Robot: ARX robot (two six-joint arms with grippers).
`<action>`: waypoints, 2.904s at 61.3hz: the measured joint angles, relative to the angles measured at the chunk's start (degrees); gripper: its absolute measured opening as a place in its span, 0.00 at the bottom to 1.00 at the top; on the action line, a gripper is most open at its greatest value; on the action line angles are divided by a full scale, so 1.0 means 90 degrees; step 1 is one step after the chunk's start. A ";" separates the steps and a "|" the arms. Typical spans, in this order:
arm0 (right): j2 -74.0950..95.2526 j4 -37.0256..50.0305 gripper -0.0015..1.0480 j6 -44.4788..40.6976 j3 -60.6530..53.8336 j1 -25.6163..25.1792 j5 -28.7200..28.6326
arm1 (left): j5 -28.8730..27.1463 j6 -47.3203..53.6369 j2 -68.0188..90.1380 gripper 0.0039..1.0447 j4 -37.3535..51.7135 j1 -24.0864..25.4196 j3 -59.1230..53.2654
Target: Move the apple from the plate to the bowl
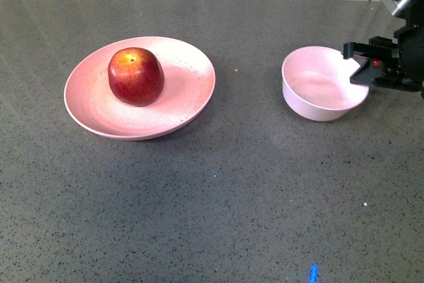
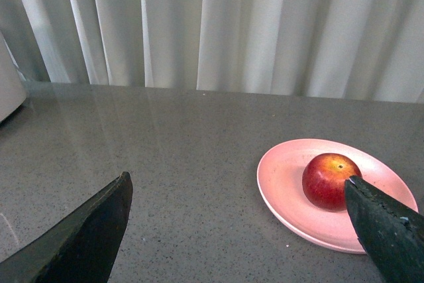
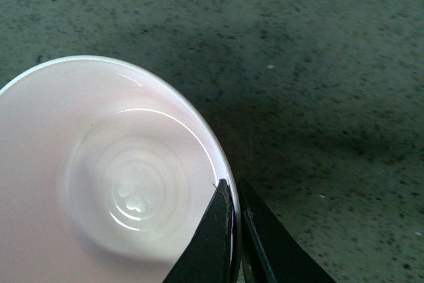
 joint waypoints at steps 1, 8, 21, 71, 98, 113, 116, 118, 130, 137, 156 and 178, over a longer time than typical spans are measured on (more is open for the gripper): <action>0.0002 -0.0005 0.02 0.0022 0.0027 0.0027 -0.0005 | 0.0000 0.0000 0.0000 0.92 0.0000 0.0000 0.0000; 0.0092 -0.0078 0.02 0.0172 0.0347 0.0318 -0.0022 | 0.0000 0.0000 0.0000 0.92 0.0000 0.0000 0.0000; 0.0403 -0.0233 0.02 0.0289 0.0493 0.0617 -0.0024 | 0.0000 0.0000 0.0000 0.92 0.0000 0.0000 0.0000; 0.0391 -0.0126 0.60 0.0580 0.0304 0.0454 0.0024 | 0.0000 0.0000 0.0000 0.92 0.0000 0.0000 0.0000; -0.2713 0.1069 0.91 0.0641 -0.1404 -0.0138 0.0410 | 0.0000 0.0000 0.0002 0.92 0.0000 0.0000 0.0000; -0.3526 0.5076 0.53 -0.0486 -0.3587 -0.0170 0.1362 | 0.0000 0.0000 0.0000 0.92 0.0000 0.0000 0.0000; -0.3711 0.5166 0.46 -0.0527 -0.3840 -0.0177 0.1341 | 0.0000 0.0000 0.0000 0.92 0.0000 0.0000 0.0000; -0.3951 0.5241 0.38 -0.0563 -0.4107 -0.0226 0.1297 | 0.0000 0.0000 0.0000 0.92 0.0000 0.0000 0.0000; -0.5030 0.5275 0.02 -0.0670 -0.5246 -0.0537 0.1030 | 0.0000 0.0000 0.0000 0.92 0.0000 0.0000 0.0000; -0.5474 0.5158 0.02 -0.0673 -0.5569 -0.0537 0.1030 | 0.0000 0.0000 0.0000 0.92 0.0000 0.0000 0.0000; -0.6768 0.4636 0.02 -0.0675 -0.6334 -0.0537 0.1025 | 0.0000 0.0000 0.0000 0.92 0.0000 0.0000 0.0000; -0.8094 0.3689 0.02 -0.0675 -0.6664 -0.0537 0.1027 | 0.0000 0.0000 0.0000 0.92 0.0000 0.0000 0.0000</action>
